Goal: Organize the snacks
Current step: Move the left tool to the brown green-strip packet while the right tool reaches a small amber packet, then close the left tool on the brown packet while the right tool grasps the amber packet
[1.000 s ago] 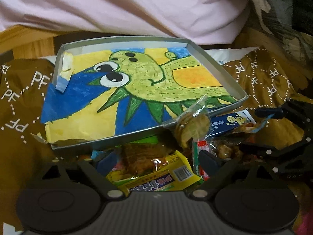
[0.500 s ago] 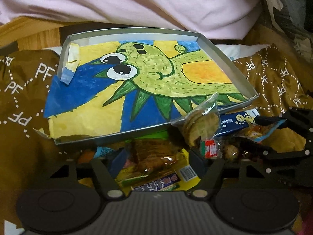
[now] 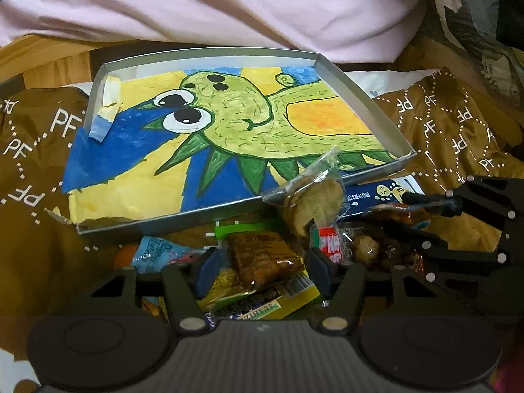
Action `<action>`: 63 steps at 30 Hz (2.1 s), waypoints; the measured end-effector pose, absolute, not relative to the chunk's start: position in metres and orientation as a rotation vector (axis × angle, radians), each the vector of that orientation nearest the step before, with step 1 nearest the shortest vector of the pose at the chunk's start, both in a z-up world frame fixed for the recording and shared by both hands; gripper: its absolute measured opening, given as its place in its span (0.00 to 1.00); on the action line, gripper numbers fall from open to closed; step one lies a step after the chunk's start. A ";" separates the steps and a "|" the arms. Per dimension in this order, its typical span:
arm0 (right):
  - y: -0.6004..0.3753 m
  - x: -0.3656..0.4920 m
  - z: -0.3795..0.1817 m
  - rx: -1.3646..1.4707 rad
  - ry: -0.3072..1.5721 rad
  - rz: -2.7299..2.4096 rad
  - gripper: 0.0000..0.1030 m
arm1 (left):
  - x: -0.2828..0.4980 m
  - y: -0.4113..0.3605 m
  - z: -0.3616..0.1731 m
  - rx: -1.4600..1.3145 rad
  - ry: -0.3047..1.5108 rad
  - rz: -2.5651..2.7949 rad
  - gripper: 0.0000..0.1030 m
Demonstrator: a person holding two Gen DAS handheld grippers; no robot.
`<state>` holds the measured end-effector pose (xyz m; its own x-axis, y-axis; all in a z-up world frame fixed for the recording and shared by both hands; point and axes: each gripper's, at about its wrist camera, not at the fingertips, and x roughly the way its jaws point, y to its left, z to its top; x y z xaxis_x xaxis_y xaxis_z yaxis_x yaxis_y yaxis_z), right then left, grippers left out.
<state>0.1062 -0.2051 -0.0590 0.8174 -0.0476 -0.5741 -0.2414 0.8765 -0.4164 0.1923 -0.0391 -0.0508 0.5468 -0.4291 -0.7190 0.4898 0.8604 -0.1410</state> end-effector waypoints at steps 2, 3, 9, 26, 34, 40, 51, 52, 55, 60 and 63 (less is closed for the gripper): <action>-0.201 0.104 -0.061 -0.518 0.605 0.108 0.29 | 0.190 -0.039 -0.050 0.065 0.839 -0.529 0.60; -0.199 0.102 -0.062 -0.536 0.598 0.107 0.28 | 0.188 -0.038 -0.050 0.056 0.845 -0.520 0.60; -0.188 0.086 -0.057 -0.577 0.542 0.115 0.28 | 0.170 -0.037 -0.043 0.050 0.842 -0.494 0.58; -0.184 0.068 -0.037 -0.524 0.490 0.118 0.28 | 0.154 -0.039 -0.047 0.058 0.909 -0.481 0.62; -0.182 0.066 -0.033 -0.514 0.481 0.109 0.28 | 0.148 -0.039 -0.040 0.059 0.882 -0.466 0.54; -0.179 0.064 -0.027 -0.513 0.461 0.111 0.28 | 0.138 -0.036 -0.032 -0.008 0.913 -0.474 0.52; -0.183 0.058 -0.024 -0.505 0.441 0.091 0.28 | 0.127 -0.019 -0.025 -0.169 0.919 -0.463 0.50; -0.183 0.058 -0.025 -0.505 0.442 0.090 0.28 | 0.126 -0.018 -0.024 -0.185 0.915 -0.462 0.50; -0.185 0.058 -0.027 -0.503 0.431 0.086 0.28 | 0.124 -0.015 -0.017 -0.206 0.886 -0.471 0.50; -0.192 0.058 -0.027 -0.477 0.387 0.064 0.28 | 0.128 -0.017 0.001 -0.191 0.779 -0.478 0.50; -0.197 0.066 -0.025 -0.462 0.341 0.033 0.28 | 0.146 -0.020 0.010 -0.191 0.715 -0.469 0.50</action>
